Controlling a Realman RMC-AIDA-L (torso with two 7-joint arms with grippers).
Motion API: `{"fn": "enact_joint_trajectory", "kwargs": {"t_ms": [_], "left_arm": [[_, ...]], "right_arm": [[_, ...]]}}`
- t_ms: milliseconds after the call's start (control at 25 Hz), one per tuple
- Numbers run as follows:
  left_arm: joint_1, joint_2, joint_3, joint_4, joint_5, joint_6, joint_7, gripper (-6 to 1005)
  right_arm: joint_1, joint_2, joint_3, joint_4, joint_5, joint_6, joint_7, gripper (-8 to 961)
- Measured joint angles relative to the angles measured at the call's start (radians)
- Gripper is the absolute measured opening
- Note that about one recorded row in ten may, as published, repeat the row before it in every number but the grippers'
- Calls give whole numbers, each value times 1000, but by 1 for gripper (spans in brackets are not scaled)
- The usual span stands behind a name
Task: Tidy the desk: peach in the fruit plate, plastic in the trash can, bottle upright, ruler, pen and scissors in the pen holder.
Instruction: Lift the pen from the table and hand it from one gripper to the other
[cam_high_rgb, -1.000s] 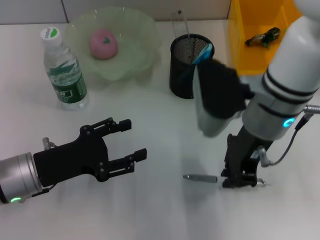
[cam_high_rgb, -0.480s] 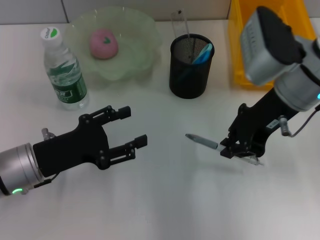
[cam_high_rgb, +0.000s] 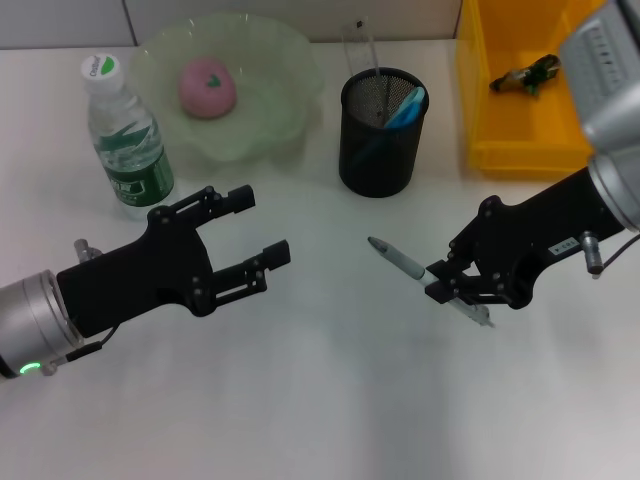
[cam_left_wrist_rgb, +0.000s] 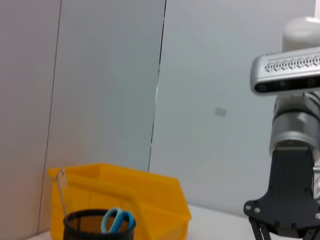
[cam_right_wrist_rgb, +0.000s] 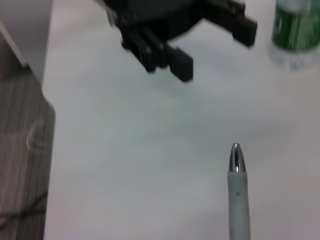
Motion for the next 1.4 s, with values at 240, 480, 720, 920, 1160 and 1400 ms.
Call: {"fn": "enact_joint_trajectory", "kwargs": {"t_ms": [240, 480, 720, 920, 1160, 1400], "left_arm": [[-11, -2, -1, -30, -28, 32, -1, 769], [-17, -2, -4, -86, -72, 56, -1, 769], [-16, -3, -1, -143, -90, 92, -19, 768], [-15, -4, -5, -175, -96, 96, -47, 768], [-40, -10, -12, -249, -102, 75, -38, 769], [-50, -11, -51, -286, -103, 71, -23, 769]], "right_arm": [[-44, -1, 60, 77, 150, 9, -127, 123], [-61, -1, 81, 202, 244, 47, -252, 123], [-78, -2, 82, 303, 333, 90, -356, 123], [-97, 0, 83, 341, 388, 95, -427, 123], [-88, 0, 79, 374, 416, 100, -440, 123], [-59, 0, 82, 473, 476, 143, -448, 124]]}}
